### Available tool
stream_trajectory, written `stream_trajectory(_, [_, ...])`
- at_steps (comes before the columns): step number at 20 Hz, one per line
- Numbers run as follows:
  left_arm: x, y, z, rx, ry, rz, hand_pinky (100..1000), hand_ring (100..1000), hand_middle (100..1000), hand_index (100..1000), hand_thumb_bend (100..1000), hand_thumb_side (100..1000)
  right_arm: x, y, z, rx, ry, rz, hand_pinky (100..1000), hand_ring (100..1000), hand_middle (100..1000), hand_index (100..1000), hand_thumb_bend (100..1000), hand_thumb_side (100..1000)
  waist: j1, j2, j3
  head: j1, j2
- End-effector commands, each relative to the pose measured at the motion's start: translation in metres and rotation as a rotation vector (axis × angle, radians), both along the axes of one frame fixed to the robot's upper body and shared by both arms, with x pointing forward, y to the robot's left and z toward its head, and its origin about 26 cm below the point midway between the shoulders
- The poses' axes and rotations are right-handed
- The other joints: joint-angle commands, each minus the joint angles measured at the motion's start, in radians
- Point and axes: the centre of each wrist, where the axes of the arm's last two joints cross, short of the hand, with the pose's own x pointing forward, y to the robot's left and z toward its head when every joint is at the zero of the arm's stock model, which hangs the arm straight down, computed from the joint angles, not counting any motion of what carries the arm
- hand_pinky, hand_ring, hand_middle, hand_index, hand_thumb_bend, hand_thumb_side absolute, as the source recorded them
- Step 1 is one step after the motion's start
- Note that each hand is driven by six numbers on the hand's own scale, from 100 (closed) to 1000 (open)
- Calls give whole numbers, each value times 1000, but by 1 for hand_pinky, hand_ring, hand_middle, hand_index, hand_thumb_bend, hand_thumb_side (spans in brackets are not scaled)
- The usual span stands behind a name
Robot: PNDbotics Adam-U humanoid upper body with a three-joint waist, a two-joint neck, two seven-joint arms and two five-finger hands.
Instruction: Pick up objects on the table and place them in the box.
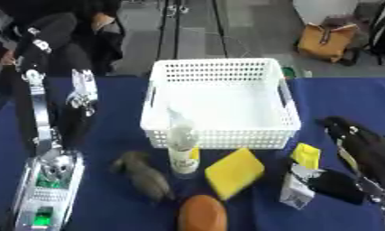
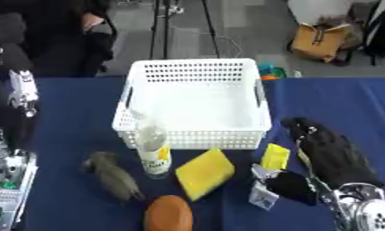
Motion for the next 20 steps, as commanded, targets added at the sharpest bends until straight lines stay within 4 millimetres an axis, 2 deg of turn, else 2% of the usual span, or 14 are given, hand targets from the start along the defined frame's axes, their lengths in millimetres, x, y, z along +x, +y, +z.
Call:
stream_trajectory(1, [-2,-4,8,-1,-26,-15,759,751,721,790,100,801,-6,-1,6,35,-1,14,636,918,931,1000,434,912,-1,-13,5,-9,-14])
stream_trajectory(2, [-2,-4,9,-2,-26,-18,758,749,718,789,100,800,-7,-2,5,37,6,7,624,911,928,1000,359,891,-1,-12,7,-11,-16])
stream_trajectory(9, [-1,-8,11,-12,-30,-31,755,742,707,783,100,800,-11,-6,-1,17,-25,-79,578,886,922,1000,251,985,-4,1,11,-27,-30])
stream_trajectory(14, [-1,-10,11,-24,-31,-36,753,739,703,779,100,793,-9,-5,-4,6,-19,-93,587,893,923,1000,263,1000,-5,5,11,-31,-32])
stream_trajectory(16, [-1,-12,12,-27,-30,-44,752,737,700,778,100,792,-9,-5,-5,8,-4,-96,586,899,927,1000,285,1000,-3,6,15,-35,-36])
stream_trajectory(17, [-1,-13,12,-28,-29,-47,752,736,699,777,100,792,-9,-5,-6,10,3,-96,594,906,931,1000,325,1000,-3,7,17,-38,-37])
stream_trajectory(20, [-1,-13,12,-28,-26,-52,750,735,698,776,100,784,-9,-5,-6,17,14,-92,602,911,936,1000,345,1000,-6,8,18,-43,-38])
